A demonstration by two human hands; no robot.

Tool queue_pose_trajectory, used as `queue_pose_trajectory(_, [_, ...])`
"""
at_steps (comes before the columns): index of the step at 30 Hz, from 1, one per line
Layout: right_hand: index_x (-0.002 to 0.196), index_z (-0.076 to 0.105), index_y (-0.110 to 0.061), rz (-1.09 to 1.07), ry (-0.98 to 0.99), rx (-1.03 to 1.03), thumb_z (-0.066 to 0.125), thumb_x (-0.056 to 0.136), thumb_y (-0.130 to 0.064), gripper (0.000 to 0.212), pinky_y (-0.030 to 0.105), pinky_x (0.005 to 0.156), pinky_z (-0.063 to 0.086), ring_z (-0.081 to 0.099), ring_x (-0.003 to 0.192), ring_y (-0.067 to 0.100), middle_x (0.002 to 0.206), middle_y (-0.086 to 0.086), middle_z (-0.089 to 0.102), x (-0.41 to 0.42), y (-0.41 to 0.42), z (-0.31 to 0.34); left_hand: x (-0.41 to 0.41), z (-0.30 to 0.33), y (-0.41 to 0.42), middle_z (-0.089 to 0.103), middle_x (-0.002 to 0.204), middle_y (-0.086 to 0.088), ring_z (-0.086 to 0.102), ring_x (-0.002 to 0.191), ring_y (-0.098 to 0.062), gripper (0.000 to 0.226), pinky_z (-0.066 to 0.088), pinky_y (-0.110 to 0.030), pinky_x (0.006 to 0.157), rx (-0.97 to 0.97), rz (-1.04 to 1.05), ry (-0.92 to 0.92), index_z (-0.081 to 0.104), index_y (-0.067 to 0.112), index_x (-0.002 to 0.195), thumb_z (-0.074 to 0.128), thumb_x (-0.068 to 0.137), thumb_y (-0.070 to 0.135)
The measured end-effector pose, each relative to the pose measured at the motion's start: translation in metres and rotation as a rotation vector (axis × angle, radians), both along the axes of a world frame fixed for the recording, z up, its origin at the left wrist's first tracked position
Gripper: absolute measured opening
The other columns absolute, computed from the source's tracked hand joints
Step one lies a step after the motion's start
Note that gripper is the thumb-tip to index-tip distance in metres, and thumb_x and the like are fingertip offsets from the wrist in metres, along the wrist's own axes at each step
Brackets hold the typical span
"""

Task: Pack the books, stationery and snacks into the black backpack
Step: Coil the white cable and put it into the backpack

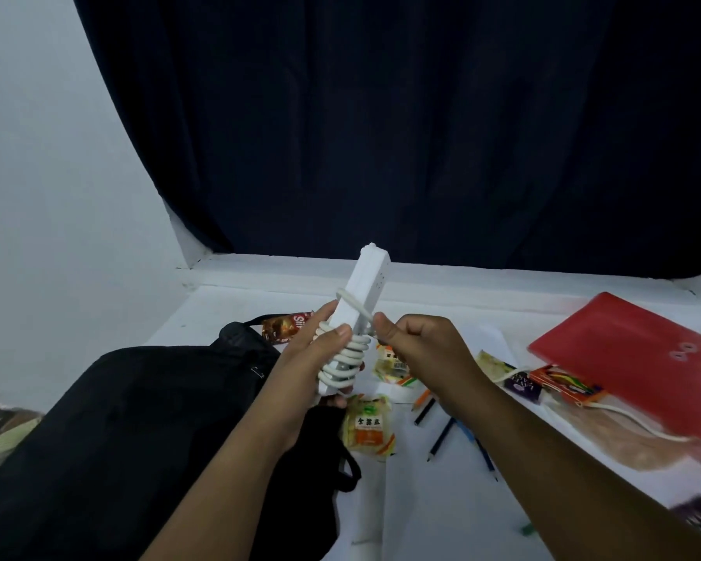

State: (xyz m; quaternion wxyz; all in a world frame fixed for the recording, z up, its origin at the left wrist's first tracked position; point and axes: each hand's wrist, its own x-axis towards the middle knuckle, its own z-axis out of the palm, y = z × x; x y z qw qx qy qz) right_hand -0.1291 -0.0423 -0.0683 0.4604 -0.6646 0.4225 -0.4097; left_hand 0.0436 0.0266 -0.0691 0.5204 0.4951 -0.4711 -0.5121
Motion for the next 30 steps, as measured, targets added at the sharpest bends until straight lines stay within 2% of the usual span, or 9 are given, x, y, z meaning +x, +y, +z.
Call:
queue_pose_trajectory(3, [0.063, 0.062, -0.008, 0.038, 0.063, -0.019, 0.079, 0.074, -0.054, 0.05, 0.033, 0.058, 0.042, 0.048, 0.055, 0.015, 0.06, 0.011, 0.055, -0.002, -0.003, -0.003, 0.001, 0.001, 0.003, 0.07, 0.109, -0.006, 0.065, 0.076, -0.02, 0.062, 0.055, -0.036, 0.062, 0.019, 0.002, -0.008, 0.051, 0.038, 0.142, 0.069, 0.085, 0.054])
queue_pose_trajectory(7, [0.064, 0.069, -0.017, -0.018, 0.204, -0.234, 0.079, 0.081, -0.038, 0.029, 0.033, 0.062, 0.049, 0.058, 0.059, 0.012, 0.062, -0.007, 0.065, -0.001, -0.003, -0.003, 0.0, 0.003, 0.008, 0.071, 0.112, 0.001, 0.07, 0.084, -0.018, 0.049, 0.057, -0.037, 0.065, 0.055, -0.006, -0.054, 0.054, 0.049, 0.133, 0.066, 0.086, 0.049])
queue_pose_trajectory(10, [0.064, 0.067, -0.019, -0.031, 0.219, -0.313, 0.082, 0.079, -0.035, 0.027, 0.031, 0.057, 0.047, 0.057, 0.057, 0.012, 0.061, -0.007, 0.063, -0.001, 0.001, -0.001, 0.001, 0.005, 0.009, 0.069, 0.098, -0.005, 0.067, 0.077, -0.021, 0.034, 0.055, -0.036, 0.061, 0.076, 0.009, -0.053, 0.058, 0.038, 0.118, 0.067, 0.086, 0.05])
queue_pose_trajectory(14, [0.065, 0.065, -0.019, -0.041, 0.238, -0.356, 0.081, 0.08, -0.034, 0.026, 0.025, 0.053, 0.044, 0.054, 0.056, 0.011, 0.06, -0.007, 0.06, 0.0, 0.004, -0.002, 0.0, 0.005, 0.007, 0.069, 0.091, -0.006, 0.067, 0.071, -0.024, 0.051, 0.056, -0.037, 0.063, 0.118, 0.029, 0.009, 0.057, 0.026, 0.113, 0.061, 0.079, 0.064])
queue_pose_trajectory(16, [0.065, 0.066, -0.02, -0.043, 0.242, -0.369, 0.083, 0.078, -0.032, 0.025, 0.024, 0.052, 0.043, 0.053, 0.055, 0.009, 0.059, -0.009, 0.06, 0.0, 0.004, -0.001, 0.001, 0.005, 0.004, 0.068, 0.089, -0.009, 0.066, 0.068, -0.027, 0.053, 0.057, -0.039, 0.065, 0.169, 0.013, 0.038, 0.055, 0.021, 0.111, 0.065, 0.076, 0.06])
queue_pose_trajectory(19, [0.068, 0.07, -0.02, 0.001, 0.245, -0.313, 0.085, 0.075, -0.029, 0.019, 0.028, 0.053, 0.048, 0.056, 0.056, 0.005, 0.06, -0.016, 0.061, -0.003, 0.004, 0.002, 0.005, 0.006, 0.002, 0.065, 0.094, -0.018, 0.065, 0.067, -0.033, 0.057, 0.057, -0.042, 0.063, 0.245, -0.045, 0.139, 0.05, 0.014, 0.12, 0.07, 0.076, 0.044])
queue_pose_trajectory(22, [0.075, 0.073, -0.017, 0.019, 0.241, -0.331, 0.085, 0.076, -0.025, 0.015, 0.015, 0.053, 0.043, 0.057, 0.06, -0.003, 0.063, -0.021, 0.059, -0.003, 0.005, 0.006, 0.0, 0.004, -0.001, 0.064, 0.104, -0.031, 0.063, 0.066, -0.032, 0.058, 0.054, -0.038, 0.059, 0.248, -0.045, 0.13, 0.05, 0.013, 0.126, 0.063, 0.079, 0.044])
queue_pose_trajectory(26, [0.087, 0.068, -0.019, 0.021, 0.227, -0.452, 0.081, 0.08, -0.021, 0.014, 0.016, 0.054, 0.043, 0.057, 0.058, 0.008, 0.069, -0.013, 0.064, -0.005, 0.007, 0.01, -0.007, 0.004, -0.011, 0.061, 0.074, -0.017, 0.057, 0.056, -0.025, 0.042, 0.049, -0.032, 0.053, 0.2, 0.105, 0.01, 0.061, 0.004, 0.109, 0.056, 0.093, 0.043])
queue_pose_trajectory(30, [0.109, 0.057, -0.033, 0.128, 0.301, -0.294, 0.073, 0.088, -0.022, 0.028, 0.023, 0.068, 0.054, 0.066, 0.072, 0.007, 0.093, -0.014, 0.071, -0.023, 0.003, 0.008, 0.002, 0.011, -0.018, 0.057, 0.074, -0.018, 0.052, 0.057, -0.026, 0.034, 0.046, -0.032, 0.053, 0.101, 0.199, 0.007, 0.063, 0.002, 0.099, 0.053, 0.098, 0.034])
